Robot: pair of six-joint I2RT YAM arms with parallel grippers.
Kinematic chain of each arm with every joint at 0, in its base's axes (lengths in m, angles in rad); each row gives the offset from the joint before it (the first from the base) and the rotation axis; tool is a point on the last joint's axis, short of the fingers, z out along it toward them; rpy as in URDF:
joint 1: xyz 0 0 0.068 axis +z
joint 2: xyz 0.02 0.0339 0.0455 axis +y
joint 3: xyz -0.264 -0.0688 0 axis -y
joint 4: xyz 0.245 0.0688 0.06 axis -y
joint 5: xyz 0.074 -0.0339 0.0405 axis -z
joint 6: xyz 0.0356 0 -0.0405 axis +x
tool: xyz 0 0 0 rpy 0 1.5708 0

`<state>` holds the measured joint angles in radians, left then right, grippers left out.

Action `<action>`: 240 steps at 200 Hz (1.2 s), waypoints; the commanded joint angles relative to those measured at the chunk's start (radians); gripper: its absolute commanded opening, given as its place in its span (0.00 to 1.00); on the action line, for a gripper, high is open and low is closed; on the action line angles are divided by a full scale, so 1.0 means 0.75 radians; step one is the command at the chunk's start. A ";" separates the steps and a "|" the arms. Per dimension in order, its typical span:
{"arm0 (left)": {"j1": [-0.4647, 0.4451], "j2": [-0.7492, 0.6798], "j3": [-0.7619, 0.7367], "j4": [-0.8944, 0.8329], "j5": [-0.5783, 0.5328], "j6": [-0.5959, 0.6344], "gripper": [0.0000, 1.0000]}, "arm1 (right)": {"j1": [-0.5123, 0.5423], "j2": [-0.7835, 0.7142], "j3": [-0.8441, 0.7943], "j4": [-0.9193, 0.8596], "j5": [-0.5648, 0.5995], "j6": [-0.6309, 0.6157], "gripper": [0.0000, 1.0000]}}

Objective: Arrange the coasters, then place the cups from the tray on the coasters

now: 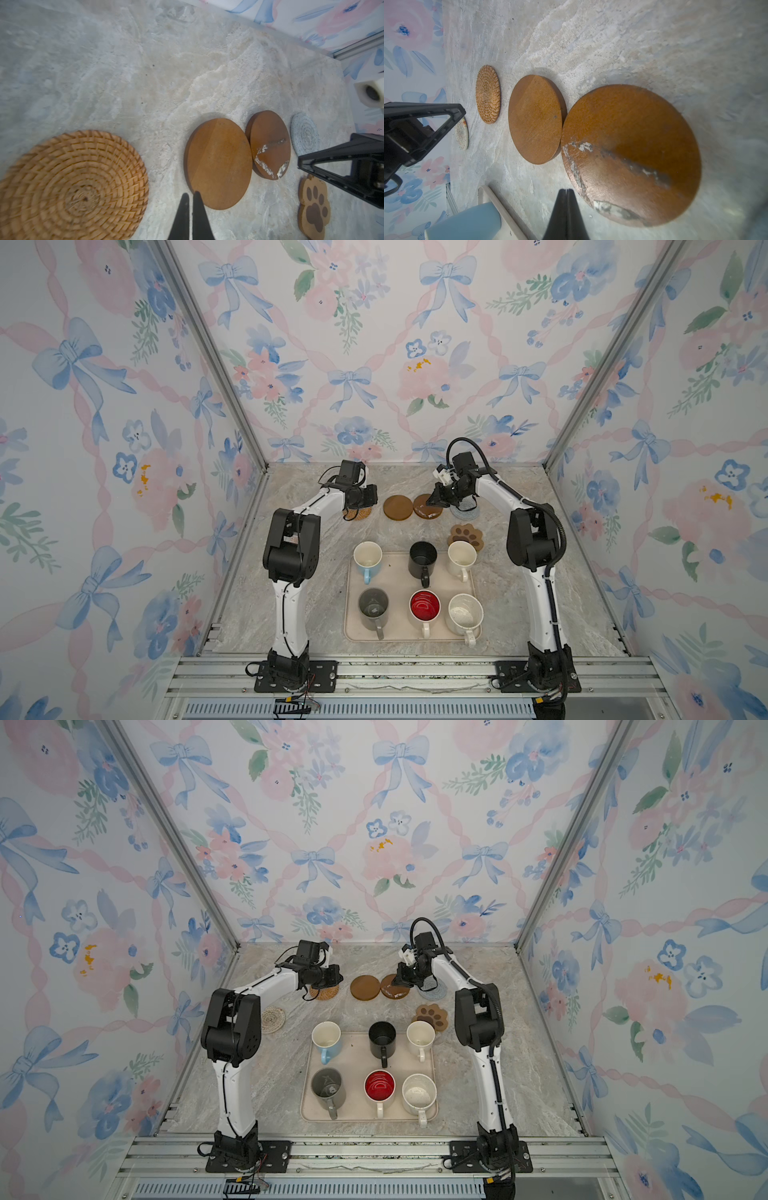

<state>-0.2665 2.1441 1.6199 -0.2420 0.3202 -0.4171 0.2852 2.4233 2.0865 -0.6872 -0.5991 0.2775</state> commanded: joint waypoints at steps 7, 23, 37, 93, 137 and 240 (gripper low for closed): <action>-0.050 0.138 0.152 -0.009 0.138 -0.014 0.00 | 0.019 0.087 0.118 -0.041 -0.021 0.038 0.00; -0.069 0.206 0.228 -0.010 0.191 -0.028 0.00 | 0.026 0.124 0.157 -0.039 -0.034 0.047 0.00; -0.074 0.246 0.270 -0.011 0.221 -0.044 0.00 | 0.036 0.154 0.186 -0.036 -0.044 0.052 0.00; -0.082 0.269 0.286 -0.009 0.201 -0.051 0.00 | 0.060 0.255 0.308 -0.083 -0.056 0.059 0.00; -0.079 0.262 0.262 -0.009 0.187 -0.047 0.00 | 0.074 0.304 0.367 -0.126 -0.055 0.056 0.00; -0.028 0.171 0.136 -0.009 0.120 -0.033 0.00 | 0.104 0.368 0.423 -0.180 -0.050 0.042 0.00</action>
<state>-0.3023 2.3329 1.7535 -0.2371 0.4370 -0.4500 0.3489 2.6556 2.3779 -0.7776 -0.6407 0.3111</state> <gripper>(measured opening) 0.050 0.045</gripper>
